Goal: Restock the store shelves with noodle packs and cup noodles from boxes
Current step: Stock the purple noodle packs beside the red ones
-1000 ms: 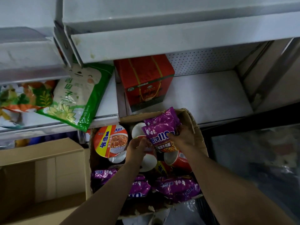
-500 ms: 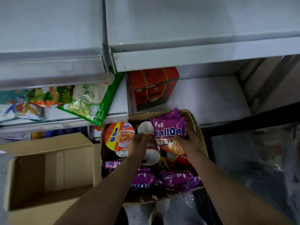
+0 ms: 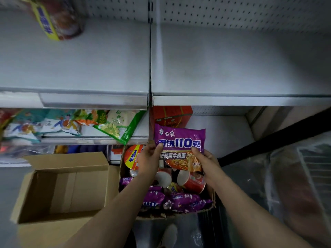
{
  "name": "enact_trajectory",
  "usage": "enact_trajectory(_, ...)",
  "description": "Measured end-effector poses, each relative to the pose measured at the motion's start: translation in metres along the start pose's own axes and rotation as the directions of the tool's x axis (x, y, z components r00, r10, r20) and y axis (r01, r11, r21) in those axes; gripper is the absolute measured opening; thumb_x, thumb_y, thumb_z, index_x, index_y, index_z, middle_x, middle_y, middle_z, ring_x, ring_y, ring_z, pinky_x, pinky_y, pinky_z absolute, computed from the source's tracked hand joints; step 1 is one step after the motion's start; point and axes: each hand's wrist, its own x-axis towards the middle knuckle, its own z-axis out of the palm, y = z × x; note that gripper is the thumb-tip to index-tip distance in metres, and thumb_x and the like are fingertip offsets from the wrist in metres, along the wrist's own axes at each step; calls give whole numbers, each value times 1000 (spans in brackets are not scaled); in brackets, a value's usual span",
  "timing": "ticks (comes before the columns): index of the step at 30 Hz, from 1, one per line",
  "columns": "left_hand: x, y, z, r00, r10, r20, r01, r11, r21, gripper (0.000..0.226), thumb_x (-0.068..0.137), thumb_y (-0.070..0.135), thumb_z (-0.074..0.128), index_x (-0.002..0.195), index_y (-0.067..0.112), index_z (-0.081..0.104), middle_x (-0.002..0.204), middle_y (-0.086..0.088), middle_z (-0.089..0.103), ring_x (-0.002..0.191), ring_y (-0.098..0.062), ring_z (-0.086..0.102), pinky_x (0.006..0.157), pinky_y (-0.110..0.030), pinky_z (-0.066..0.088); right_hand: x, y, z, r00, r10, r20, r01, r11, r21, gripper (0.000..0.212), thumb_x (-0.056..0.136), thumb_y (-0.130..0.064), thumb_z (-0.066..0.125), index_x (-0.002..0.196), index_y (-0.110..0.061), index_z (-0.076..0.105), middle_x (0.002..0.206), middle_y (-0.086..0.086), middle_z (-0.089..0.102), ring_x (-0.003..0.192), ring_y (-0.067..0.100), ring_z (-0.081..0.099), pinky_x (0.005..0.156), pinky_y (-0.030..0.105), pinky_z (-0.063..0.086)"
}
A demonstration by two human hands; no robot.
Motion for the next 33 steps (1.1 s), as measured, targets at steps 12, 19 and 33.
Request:
enact_trajectory(12,-99,83,-46,880,239,-411,-285,957,-52,26,104,33,51,101,10,62,88,-1,67,73,-1,58,51,-9,40,-98,-73,70,922,-388,13,381,899,-216,26,101,-50,51,109,-29,64,98,-2,78,87,15,76,83,43,61)
enact_trajectory(19,-148,122,-79,776,418,-473,-479,878,-11,22,104,32,51,94,12,57,85,2,64,71,-1,62,54,-15,47,-143,-105,95,856,-517,23,516,847,-128,29,105,-47,42,104,-27,64,95,-2,76,84,12,75,64,23,58)
enact_trajectory(33,-198,189,-130,674,409,-615,-628,755,-187,25,102,34,55,90,13,59,86,-5,74,78,-19,72,67,-38,57,-201,-162,132,498,-860,106,841,451,-299,42,107,-40,38,83,-13,60,74,1,68,64,5,64,54,17,46)
